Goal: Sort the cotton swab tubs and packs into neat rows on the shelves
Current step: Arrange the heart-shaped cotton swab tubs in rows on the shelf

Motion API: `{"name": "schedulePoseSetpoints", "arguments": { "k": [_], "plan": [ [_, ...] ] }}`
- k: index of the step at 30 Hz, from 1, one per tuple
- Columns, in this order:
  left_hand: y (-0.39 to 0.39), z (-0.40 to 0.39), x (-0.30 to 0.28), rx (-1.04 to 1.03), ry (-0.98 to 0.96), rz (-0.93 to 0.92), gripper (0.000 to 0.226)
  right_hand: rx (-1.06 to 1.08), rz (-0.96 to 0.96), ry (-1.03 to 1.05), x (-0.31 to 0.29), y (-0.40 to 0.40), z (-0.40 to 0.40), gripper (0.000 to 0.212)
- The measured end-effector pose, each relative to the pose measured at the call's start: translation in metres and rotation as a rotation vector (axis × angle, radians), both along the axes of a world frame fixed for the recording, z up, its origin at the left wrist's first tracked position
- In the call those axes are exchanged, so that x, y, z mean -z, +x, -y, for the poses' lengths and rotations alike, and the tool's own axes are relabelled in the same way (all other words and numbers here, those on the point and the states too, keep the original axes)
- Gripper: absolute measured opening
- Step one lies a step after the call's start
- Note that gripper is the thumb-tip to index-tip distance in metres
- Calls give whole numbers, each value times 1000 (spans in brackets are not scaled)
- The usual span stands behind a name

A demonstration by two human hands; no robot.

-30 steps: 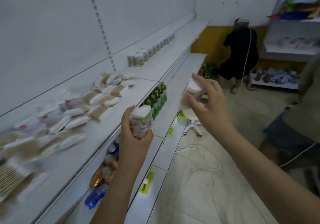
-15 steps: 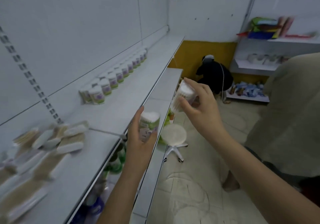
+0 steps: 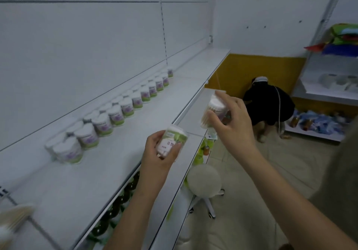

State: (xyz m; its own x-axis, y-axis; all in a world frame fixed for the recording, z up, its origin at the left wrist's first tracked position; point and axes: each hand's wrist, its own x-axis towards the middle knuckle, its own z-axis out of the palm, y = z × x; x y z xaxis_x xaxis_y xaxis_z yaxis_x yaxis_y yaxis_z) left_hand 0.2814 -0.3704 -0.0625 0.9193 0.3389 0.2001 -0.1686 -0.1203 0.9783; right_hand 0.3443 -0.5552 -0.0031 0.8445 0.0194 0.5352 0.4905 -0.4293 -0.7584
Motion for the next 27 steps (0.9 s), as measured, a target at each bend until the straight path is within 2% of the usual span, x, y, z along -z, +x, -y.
{"name": "schedulePoseSetpoints", "arguments": {
  "k": [5,10,16,22,27],
  "plan": [
    [69,5,5,-29,-19,-28,38,4,-38,42,13,91,9,51],
    [155,2,12,8,-160,-25,32,28,-83,59,33,184,3,52],
    [264,-3,16,-30,-30,-13,44,4,-84,-3,38,281,-13,52],
    [347,-2,10,-72,-21,3,62,-43,-60,5,30,370,-25,52],
    [402,-11,10,-87,165,-11,59,-107,-83,5,45,452,-35,53]
  ]
}}
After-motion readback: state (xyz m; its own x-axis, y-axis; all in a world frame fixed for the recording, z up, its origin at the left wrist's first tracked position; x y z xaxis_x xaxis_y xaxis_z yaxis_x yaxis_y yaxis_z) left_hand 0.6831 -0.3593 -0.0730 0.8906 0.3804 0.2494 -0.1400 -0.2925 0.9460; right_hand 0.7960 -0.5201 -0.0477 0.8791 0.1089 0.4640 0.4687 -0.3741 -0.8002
